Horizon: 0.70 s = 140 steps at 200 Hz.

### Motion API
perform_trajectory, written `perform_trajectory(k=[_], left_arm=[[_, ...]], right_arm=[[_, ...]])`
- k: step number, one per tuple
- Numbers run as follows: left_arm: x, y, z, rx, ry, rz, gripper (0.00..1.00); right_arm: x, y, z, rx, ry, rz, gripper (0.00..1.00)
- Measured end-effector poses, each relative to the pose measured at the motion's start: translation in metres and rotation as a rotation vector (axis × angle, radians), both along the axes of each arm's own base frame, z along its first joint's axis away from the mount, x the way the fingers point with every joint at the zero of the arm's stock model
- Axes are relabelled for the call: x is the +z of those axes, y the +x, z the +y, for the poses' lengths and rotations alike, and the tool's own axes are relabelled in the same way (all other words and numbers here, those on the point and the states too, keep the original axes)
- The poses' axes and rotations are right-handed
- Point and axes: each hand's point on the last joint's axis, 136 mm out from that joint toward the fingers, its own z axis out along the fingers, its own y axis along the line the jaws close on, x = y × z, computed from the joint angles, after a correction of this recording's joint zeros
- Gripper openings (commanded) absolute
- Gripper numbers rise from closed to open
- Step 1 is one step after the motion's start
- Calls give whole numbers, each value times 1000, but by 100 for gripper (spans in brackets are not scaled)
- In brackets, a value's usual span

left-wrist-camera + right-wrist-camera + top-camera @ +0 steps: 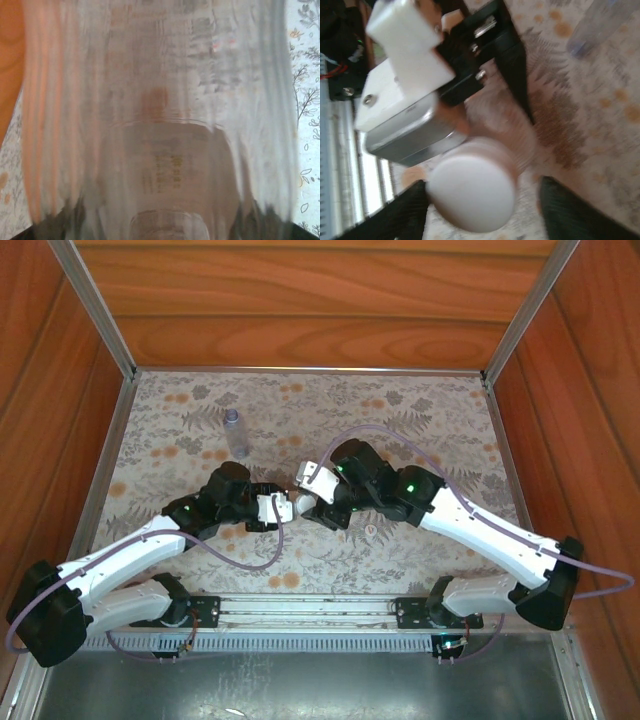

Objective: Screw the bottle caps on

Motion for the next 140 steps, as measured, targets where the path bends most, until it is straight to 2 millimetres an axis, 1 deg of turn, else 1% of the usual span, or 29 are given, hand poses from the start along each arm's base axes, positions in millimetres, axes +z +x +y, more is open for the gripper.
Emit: perform_trajectory(k=[5,11,41,65,77,93,111,121,140], left_arm=[[2,-1,-1,-1,-11,6,59],[4,-1,-3,1,-30,19,59],[22,-3,-12,3,-169,132,59],[38,-6,-25,-20,-259,253,59],[48,-9,-31,-48,-298,296,60],[60,-19,-37,-107,-342,338,60],[69,-28,-40,-159,-371,382,60],[74,-33,-41,-186,-383,401,60],[82,-40,-42,-227,-402,428,60]], right_arm=[[5,2,1,-3,21,-18,90],[10,3,1,-7,46,-40,90],[33,7,-6,-41,211,-124,90],[45,12,-11,-69,332,-134,90],[47,13,-13,-75,374,-126,90],[48,13,-12,-66,409,-107,90],[52,6,-7,-18,440,-84,90],[53,1,-4,16,452,-73,88],[50,-6,1,68,452,-51,81]])
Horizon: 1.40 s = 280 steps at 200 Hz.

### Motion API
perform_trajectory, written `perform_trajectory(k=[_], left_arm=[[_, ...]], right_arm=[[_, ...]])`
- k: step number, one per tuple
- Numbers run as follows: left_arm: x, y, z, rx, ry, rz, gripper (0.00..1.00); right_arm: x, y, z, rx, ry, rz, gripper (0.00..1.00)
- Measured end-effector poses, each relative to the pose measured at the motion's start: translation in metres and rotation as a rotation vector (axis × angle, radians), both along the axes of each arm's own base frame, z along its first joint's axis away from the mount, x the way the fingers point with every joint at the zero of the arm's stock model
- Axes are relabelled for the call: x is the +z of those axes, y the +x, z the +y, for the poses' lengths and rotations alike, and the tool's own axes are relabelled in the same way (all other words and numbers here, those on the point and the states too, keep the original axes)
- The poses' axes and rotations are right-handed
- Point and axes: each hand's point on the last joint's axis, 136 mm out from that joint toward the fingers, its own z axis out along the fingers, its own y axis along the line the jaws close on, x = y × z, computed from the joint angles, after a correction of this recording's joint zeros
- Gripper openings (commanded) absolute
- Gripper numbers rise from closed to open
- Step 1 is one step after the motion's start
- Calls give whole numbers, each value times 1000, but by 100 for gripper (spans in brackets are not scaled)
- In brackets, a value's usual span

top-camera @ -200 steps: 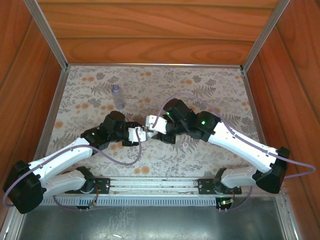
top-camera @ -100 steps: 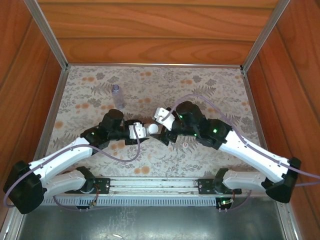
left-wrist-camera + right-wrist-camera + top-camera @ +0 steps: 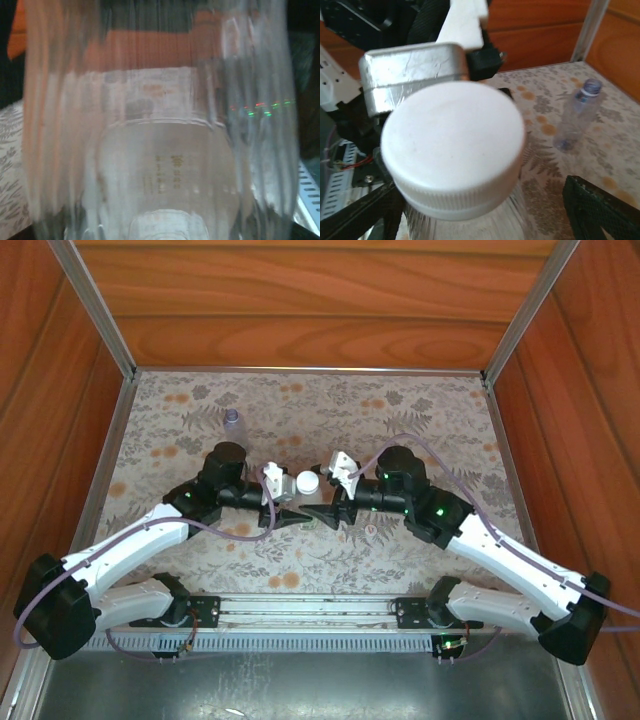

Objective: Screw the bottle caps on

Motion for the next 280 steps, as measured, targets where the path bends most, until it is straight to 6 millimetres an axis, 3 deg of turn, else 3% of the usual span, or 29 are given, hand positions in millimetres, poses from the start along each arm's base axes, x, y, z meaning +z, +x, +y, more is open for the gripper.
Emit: perform_trajectory(k=[35,64,98,129,156,183,210,243,280], left_arm=[[6,-6,-1,-33,-19,23,60],[7,-7,-2,-44,-25,30,61],[7,-5,-3,-42,-29,22,77],[5,1,-3,-6,-17,21,99],[-2,11,1,79,6,20,100],[-11,30,14,260,-7,-8,100],[-26,50,31,455,-34,2,100],[-35,70,43,621,-60,10,100],[-45,80,42,734,-85,6,100]], right_arm=[[-12,-6,7,76,-40,35,67],[-11,-8,6,104,-52,38,56],[-10,-7,4,106,-55,40,53],[-10,2,2,63,-56,41,53],[-10,19,-3,-15,-58,31,54],[-11,52,-10,-161,-27,10,54],[-22,103,-22,-358,-2,27,53],[-46,171,-39,-587,22,34,53],[-86,247,-57,-765,17,51,51]])
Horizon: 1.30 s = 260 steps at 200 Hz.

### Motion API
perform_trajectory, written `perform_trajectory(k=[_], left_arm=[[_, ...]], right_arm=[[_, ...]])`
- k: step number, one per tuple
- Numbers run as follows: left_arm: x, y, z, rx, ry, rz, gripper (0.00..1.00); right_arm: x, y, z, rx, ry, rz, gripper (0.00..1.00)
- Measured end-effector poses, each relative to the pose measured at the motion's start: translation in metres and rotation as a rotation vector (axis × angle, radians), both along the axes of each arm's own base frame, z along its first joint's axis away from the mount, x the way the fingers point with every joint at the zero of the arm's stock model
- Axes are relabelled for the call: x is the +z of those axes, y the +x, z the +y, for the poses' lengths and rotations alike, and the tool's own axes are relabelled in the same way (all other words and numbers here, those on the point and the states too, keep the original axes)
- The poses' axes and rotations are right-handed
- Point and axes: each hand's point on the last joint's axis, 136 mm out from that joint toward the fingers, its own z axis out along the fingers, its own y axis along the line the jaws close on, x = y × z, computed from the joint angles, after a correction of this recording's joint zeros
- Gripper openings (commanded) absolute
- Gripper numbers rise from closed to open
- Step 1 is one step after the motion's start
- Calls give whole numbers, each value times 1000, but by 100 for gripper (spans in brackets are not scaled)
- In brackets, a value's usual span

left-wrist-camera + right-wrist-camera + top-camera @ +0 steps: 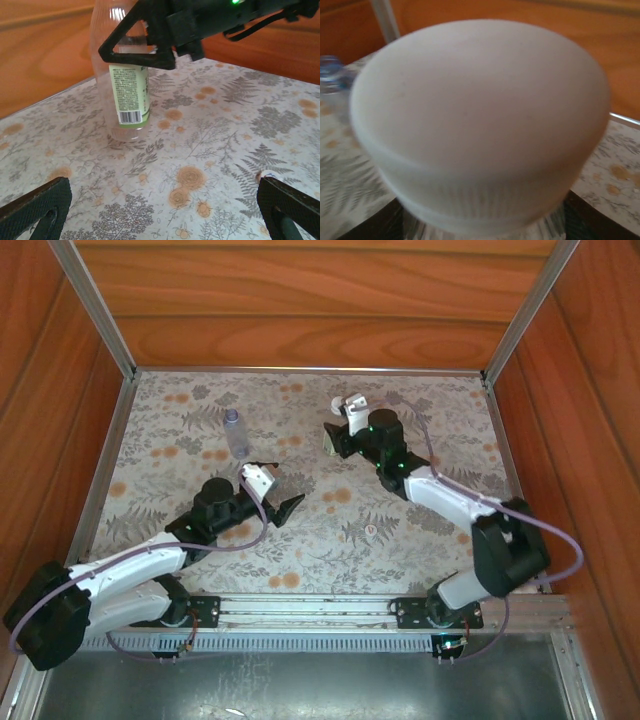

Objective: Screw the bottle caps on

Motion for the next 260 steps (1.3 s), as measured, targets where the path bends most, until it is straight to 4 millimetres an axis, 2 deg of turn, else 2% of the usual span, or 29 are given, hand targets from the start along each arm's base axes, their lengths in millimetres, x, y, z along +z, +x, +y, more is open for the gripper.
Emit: perform_trajectory(k=[19,55,86,107,124,148,191,210,231,260], left_arm=[[-7,3,-3,40,4,2,100],[-10,6,-9,77,-5,-4,100],[-13,8,-10,97,-4,-2,100],[-11,8,-11,101,-11,-9,100],[-10,9,-10,108,-14,-13,100],[-9,9,-10,112,-16,-14,100],[-8,11,-8,133,-31,-3,100],[-6,13,-5,156,-37,-4,100],[-5,15,-1,180,-39,-11,100],[-8,21,12,237,-34,-17,100]], right_arm=[[-16,38,-7,-64,2,6,51],[-29,96,-11,-125,14,-14,50],[-43,131,-12,-156,-1,-17,52],[-55,144,-13,-169,-13,-11,53],[-66,148,-14,-176,-25,5,53],[-67,151,-14,-177,-25,-1,58],[-69,150,-13,-162,-37,2,88],[-69,149,-14,-158,-42,10,96],[-53,143,-18,-154,-35,-3,98],[-6,119,-26,-148,1,-63,99]])
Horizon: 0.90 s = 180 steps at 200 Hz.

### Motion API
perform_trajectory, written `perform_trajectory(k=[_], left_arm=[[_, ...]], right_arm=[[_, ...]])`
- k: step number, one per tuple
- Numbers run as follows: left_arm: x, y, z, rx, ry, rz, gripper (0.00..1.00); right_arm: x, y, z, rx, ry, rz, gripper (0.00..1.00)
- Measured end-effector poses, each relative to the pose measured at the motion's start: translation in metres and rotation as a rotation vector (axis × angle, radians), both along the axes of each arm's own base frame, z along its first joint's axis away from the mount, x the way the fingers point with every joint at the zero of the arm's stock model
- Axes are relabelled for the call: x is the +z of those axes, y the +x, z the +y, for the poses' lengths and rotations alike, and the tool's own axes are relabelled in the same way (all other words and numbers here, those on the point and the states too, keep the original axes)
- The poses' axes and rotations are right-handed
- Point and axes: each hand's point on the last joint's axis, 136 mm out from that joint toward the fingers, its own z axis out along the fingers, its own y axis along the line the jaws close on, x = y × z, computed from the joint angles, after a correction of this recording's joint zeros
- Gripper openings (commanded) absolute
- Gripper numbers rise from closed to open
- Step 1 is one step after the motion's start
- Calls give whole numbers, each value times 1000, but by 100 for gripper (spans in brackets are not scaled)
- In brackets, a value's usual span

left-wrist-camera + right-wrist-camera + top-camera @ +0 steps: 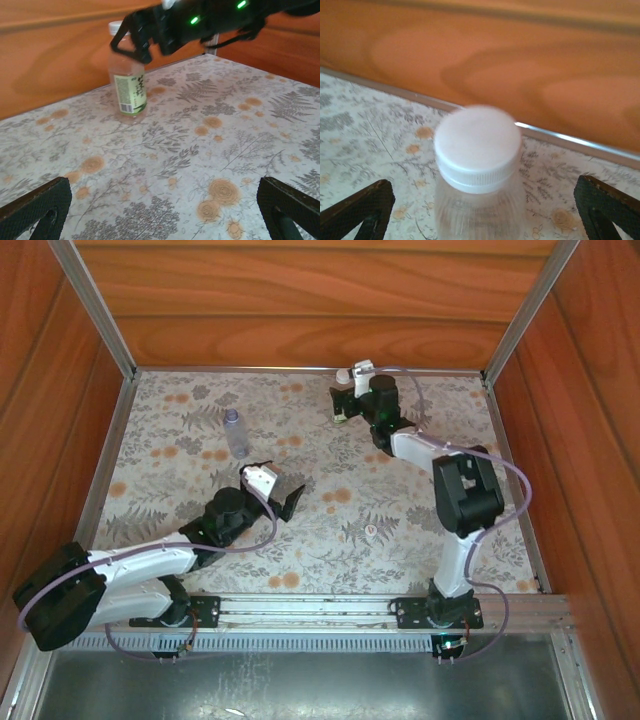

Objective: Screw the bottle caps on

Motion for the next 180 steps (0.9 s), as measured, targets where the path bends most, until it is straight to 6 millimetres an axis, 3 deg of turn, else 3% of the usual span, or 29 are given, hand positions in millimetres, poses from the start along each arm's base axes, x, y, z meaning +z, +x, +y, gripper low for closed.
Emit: perform_trajectory(k=[34,70,107,131,180], left_arm=[[4,17,31,105,-4,-7,100],[1,36,74,239,7,2,100],[-22,55,115,365,49,62,100],[-40,64,132,411,74,114,100],[-61,88,140,442,95,204,100]], right_arm=[[39,-38,-8,48,23,-46,100],[51,-91,-7,156,21,-22,100],[44,-132,6,256,0,18,100],[33,-147,17,302,-3,55,100],[18,-164,33,347,7,101,100]])
